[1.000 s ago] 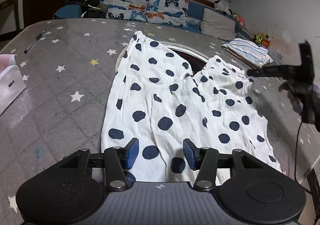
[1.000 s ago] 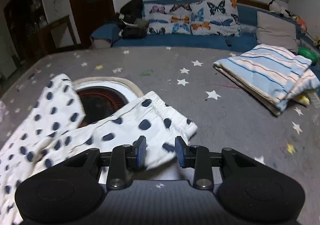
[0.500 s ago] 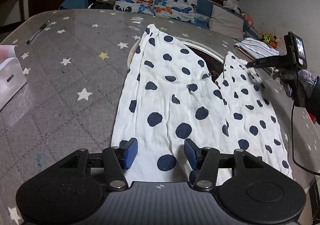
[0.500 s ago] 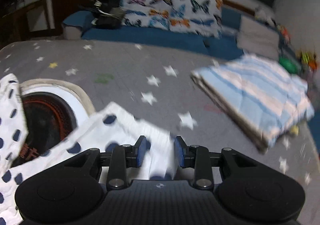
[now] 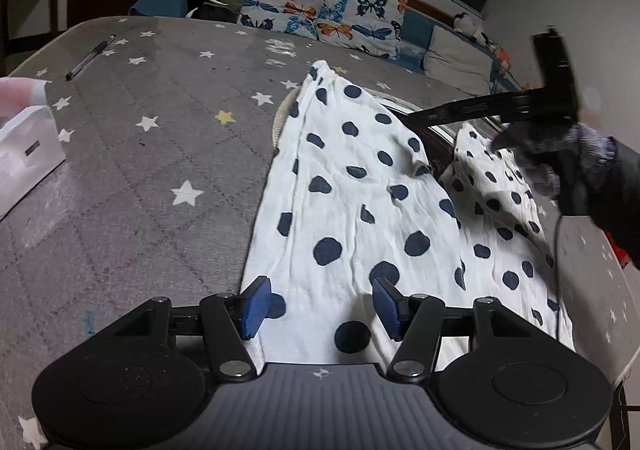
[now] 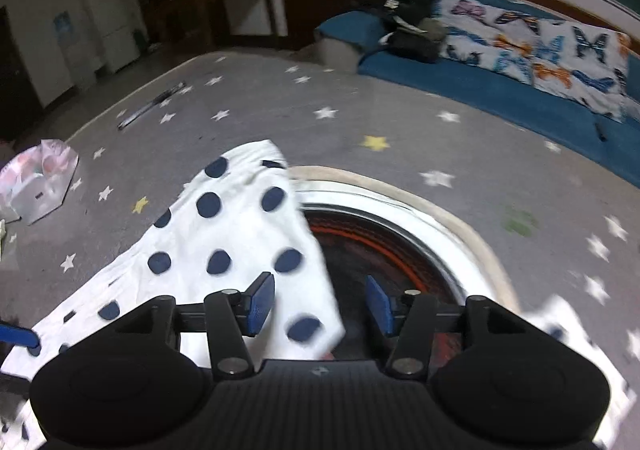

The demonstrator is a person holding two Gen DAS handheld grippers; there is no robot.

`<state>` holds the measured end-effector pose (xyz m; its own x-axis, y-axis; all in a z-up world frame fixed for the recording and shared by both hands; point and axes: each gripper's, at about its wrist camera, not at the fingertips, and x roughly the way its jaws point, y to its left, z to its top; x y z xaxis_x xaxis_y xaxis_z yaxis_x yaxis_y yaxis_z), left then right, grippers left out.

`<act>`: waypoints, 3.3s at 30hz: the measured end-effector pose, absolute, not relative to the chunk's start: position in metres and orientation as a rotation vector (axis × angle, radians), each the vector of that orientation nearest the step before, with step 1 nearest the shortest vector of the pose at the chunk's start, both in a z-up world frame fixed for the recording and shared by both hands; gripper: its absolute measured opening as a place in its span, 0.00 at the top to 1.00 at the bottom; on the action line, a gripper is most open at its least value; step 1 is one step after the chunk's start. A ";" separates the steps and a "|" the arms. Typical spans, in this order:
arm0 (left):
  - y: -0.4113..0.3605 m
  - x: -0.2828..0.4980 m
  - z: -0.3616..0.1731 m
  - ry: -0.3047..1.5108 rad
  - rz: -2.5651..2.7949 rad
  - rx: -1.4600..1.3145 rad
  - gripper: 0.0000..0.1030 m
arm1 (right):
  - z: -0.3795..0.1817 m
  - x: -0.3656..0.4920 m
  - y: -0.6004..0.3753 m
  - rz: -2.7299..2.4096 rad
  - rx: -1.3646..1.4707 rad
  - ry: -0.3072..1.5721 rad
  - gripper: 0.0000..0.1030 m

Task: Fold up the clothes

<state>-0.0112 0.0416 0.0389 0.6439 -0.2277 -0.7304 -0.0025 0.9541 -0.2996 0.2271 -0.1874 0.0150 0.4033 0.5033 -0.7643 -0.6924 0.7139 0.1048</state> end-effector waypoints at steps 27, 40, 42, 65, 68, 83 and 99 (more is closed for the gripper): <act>0.066 -0.027 0.037 0.838 -0.077 -0.348 0.40 | 0.036 0.065 -0.091 1.211 -0.616 0.651 0.74; 0.067 -0.029 0.035 0.833 -0.086 -0.364 0.36 | 0.042 0.117 -0.094 1.151 -0.374 0.802 0.67; 0.067 -0.031 0.035 0.833 -0.089 -0.365 0.36 | 0.039 0.111 -0.087 1.198 -0.383 0.806 0.67; 0.060 -0.041 0.034 0.828 -0.112 -0.342 0.33 | 0.054 0.114 -0.083 1.027 -0.554 0.618 0.93; 0.061 -0.039 0.034 0.829 -0.112 -0.340 0.34 | 0.061 0.154 -0.099 0.887 -0.522 0.596 0.93; 0.066 -0.020 0.032 0.823 -0.096 -0.313 0.42 | 0.022 0.252 -0.135 0.708 -0.336 0.779 0.78; 0.074 -0.011 0.026 0.799 -0.062 -0.265 0.96 | -0.007 0.269 -0.060 0.759 -0.373 0.738 0.71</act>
